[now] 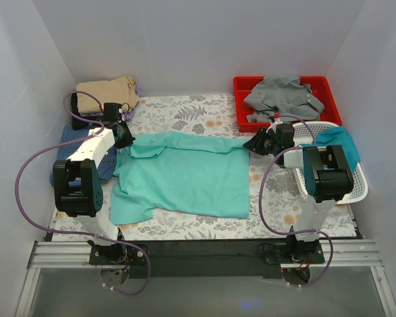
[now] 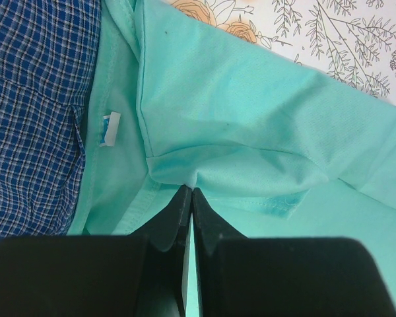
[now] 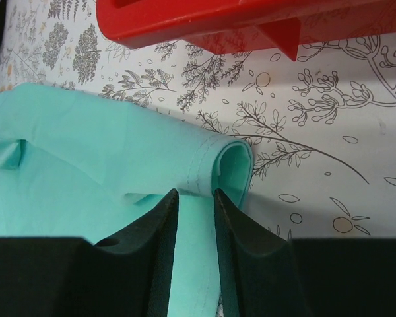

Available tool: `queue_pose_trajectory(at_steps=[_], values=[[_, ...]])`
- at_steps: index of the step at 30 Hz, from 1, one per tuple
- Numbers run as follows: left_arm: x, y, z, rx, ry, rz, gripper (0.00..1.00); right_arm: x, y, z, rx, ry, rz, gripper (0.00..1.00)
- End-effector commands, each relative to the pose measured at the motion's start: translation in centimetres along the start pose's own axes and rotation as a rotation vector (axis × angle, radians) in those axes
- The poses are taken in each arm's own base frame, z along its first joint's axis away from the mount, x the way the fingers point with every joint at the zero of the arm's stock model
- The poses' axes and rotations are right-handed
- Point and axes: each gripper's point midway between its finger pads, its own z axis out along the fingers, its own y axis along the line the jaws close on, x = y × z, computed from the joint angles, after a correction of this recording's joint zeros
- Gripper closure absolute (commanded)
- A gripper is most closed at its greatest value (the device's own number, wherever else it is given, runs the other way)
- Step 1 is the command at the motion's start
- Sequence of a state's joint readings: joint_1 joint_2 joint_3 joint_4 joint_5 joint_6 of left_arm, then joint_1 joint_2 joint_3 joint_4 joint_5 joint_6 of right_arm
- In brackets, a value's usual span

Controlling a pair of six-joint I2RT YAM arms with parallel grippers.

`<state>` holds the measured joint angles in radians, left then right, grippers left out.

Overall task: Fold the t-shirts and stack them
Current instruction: Flatten the tshirt out

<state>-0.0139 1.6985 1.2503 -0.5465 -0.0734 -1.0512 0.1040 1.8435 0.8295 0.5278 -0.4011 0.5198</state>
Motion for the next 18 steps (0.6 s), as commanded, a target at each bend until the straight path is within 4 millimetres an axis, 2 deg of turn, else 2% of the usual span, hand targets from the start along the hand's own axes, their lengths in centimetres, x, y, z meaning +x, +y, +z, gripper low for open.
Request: queue_pose_trajectory(at_steps=[1,5,8,14,18], values=[[-0.3,0.2,0.0,-0.001,-0.007,0.001,1.0,-2.2,0.8,0.6,-0.045,-0.053,-0.046,0.67],[-0.3,0.2,0.1,-0.005,-0.006,0.003,1.0,-2.3,0.9,0.7,-0.056,-0.058,-0.05,0.87],[-0.3,0.2,0.2,-0.003,-0.003,0.001,1.0,-2.7,1.6,0.4,-0.078,-0.065,-0.065,0.97],[-0.4,0.0,0.3,0.006,-0.004,0.002,1.0,-4.3,3.9,-0.9,-0.132,-0.099,-0.088,0.99],[-0.7,-0.3,0.3,0.018,-0.004,0.005,1.0,-5.1,6.2,-2.2,-0.186,-0.091,-0.058,0.99]])
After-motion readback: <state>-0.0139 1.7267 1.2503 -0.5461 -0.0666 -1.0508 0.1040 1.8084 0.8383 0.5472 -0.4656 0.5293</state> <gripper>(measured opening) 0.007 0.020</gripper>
